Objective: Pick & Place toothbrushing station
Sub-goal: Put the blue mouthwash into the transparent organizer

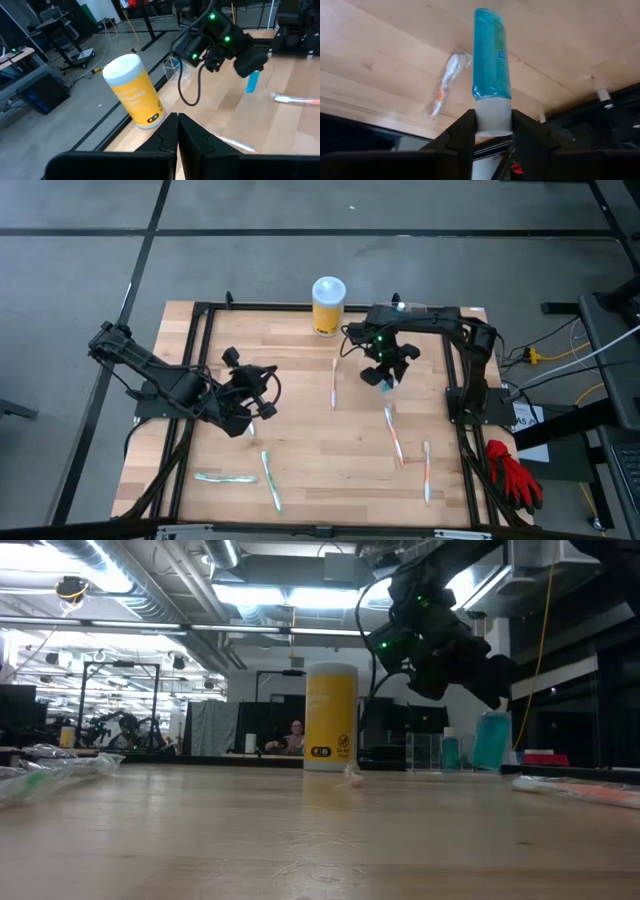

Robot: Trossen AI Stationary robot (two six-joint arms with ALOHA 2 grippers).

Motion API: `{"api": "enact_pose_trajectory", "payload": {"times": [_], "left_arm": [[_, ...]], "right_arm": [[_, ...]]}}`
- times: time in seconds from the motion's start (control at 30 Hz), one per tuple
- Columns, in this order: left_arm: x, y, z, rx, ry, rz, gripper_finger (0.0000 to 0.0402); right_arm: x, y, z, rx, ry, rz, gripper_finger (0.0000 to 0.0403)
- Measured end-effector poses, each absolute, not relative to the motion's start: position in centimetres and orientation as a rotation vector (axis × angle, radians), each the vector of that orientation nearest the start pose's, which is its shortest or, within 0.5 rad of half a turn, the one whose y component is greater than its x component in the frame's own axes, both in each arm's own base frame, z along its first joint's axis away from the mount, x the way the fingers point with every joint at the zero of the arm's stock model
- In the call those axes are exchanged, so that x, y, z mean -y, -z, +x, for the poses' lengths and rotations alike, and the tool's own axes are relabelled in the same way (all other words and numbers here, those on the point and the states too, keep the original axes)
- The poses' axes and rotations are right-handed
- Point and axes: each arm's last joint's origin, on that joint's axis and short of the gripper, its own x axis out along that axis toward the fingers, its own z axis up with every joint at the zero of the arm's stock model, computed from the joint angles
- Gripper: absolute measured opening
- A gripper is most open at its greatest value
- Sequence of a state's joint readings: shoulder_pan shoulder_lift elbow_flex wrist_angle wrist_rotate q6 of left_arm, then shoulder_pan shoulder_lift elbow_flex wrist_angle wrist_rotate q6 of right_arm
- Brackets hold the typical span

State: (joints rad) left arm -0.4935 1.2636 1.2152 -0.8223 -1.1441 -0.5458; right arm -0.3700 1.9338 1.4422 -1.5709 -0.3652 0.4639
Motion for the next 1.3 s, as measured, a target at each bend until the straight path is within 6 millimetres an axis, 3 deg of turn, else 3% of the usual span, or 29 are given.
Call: {"api": "enact_pose_trajectory", "payload": {"times": [0.3,0.53,0.63,0.8,1.07,1.3], "left_arm": [[9.4,-34.3,22.0,-0.379,-0.75,0.138,0.0004],[9.4,-34.2,22.0,-0.387,-0.75,0.147,0.0005],[9.3,-34.1,21.7,-0.402,-0.755,0.156,0.0003],[8.5,-34.2,19.9,-0.421,-0.786,0.111,0.0004],[7.9,-34.6,16.7,-0.418,-0.793,0.033,0.0002],[8.0,-34.6,16.3,-0.426,-0.775,0.008,0.0003]], "right_arm": [[12.2,-20.4,28.9,-1.902,0.492,1.186,0.0092],[12.2,-20.4,28.9,-1.9,0.474,1.191,0.0057],[11.1,-20.4,29.5,-1.904,0.429,1.147,0.0054],[7.6,-20.5,30.8,-1.909,0.266,0.956,0.0057],[2.7,-19.9,34.0,-1.701,0.177,0.586,0.0082],[1.5,-19.8,36.3,-1.47,0.215,0.428,0.013]]}}
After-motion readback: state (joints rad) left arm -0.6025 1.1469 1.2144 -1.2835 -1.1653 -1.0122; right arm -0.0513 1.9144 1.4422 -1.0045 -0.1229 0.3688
